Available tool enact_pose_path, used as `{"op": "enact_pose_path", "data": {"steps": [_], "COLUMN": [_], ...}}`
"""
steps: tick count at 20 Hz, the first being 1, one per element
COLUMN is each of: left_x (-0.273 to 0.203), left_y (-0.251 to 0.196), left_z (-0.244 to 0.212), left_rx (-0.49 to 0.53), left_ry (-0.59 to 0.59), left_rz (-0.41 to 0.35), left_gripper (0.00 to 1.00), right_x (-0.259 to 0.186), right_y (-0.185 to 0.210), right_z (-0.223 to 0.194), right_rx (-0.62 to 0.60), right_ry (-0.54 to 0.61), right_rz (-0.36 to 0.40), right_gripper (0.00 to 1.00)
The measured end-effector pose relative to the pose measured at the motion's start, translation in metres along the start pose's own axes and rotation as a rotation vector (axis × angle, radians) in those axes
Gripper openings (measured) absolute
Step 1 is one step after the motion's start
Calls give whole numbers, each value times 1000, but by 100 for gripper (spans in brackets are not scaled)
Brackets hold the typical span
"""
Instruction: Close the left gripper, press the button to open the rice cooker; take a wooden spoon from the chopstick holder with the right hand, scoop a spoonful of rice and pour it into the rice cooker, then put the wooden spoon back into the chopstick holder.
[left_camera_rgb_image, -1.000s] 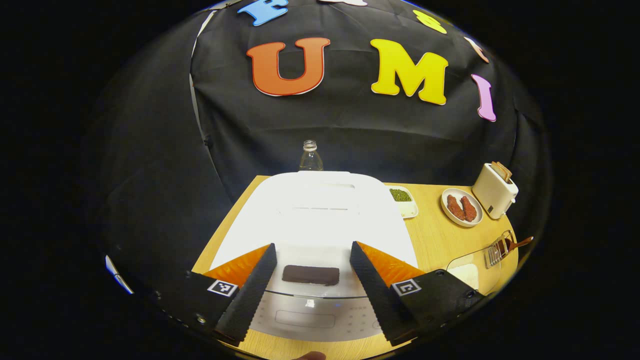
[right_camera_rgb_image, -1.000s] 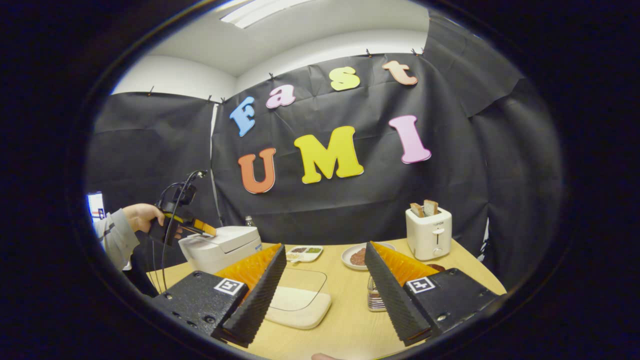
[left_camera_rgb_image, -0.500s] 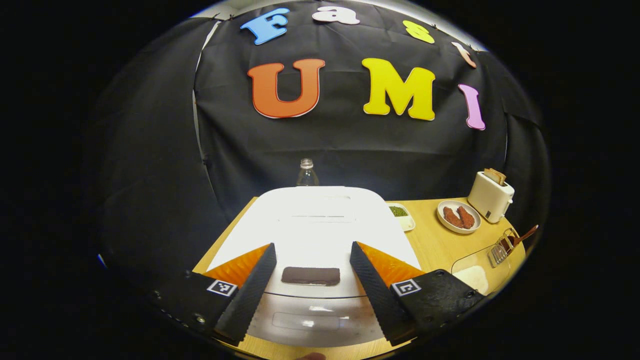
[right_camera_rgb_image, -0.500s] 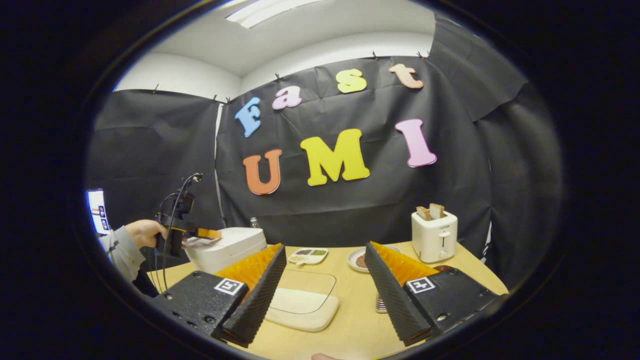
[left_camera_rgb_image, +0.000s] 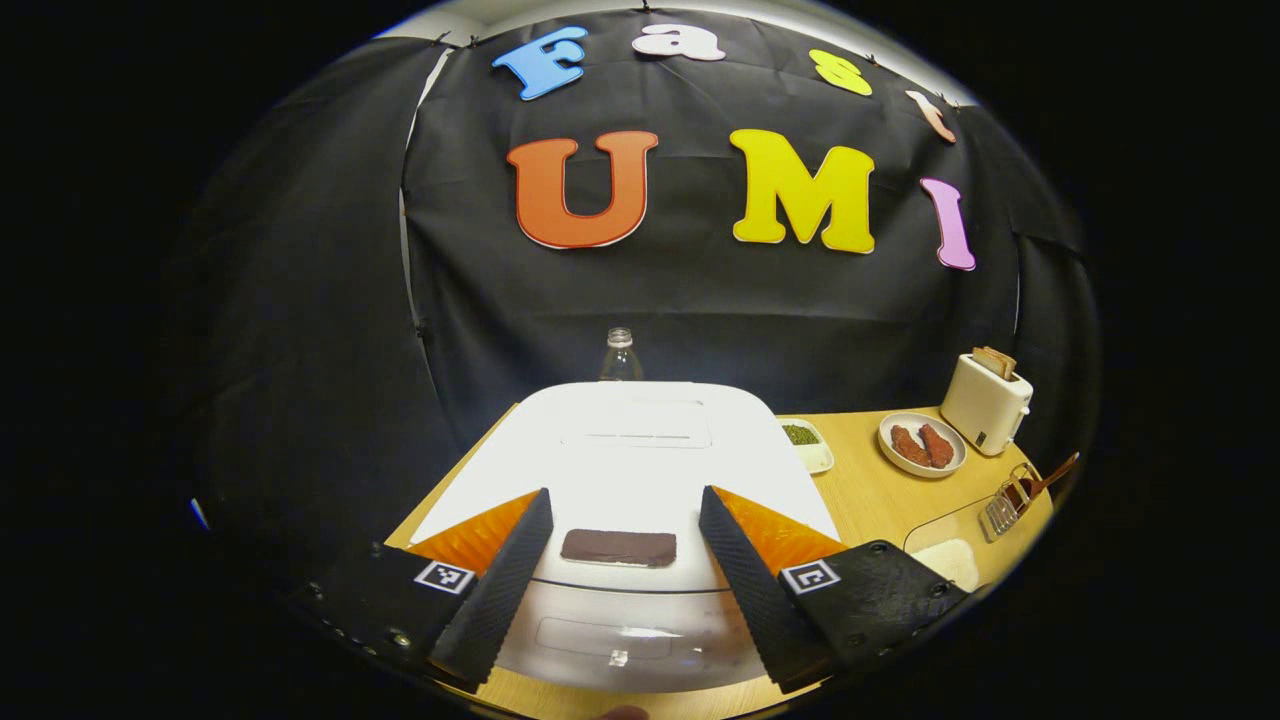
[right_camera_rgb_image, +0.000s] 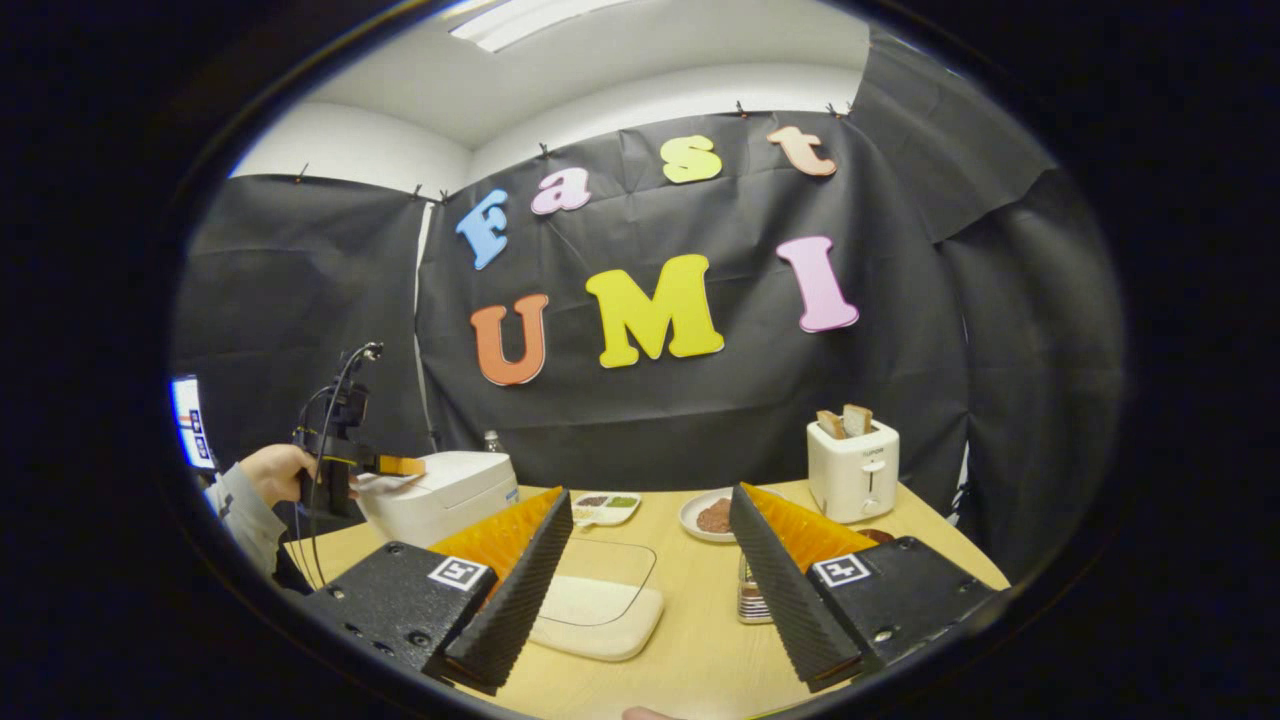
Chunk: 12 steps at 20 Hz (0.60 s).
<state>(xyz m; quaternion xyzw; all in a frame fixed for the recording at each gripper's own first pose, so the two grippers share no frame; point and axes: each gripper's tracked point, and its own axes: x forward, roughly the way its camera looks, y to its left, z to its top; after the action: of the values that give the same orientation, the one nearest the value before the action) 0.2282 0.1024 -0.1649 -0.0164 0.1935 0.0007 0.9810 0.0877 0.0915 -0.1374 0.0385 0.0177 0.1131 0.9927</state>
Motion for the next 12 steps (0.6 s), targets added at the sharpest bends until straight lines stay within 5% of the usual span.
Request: {"op": "enact_pose_path", "data": {"steps": [12], "left_x": [-34], "left_y": [-14], "left_z": [27], "left_rx": [-43], "left_ry": [-75], "left_rz": [-37], "left_gripper": [95], "right_x": [3], "right_y": [1], "right_z": [-5], "right_rx": [9], "right_ry": [23], "right_rz": [-2], "right_gripper": [100]}}
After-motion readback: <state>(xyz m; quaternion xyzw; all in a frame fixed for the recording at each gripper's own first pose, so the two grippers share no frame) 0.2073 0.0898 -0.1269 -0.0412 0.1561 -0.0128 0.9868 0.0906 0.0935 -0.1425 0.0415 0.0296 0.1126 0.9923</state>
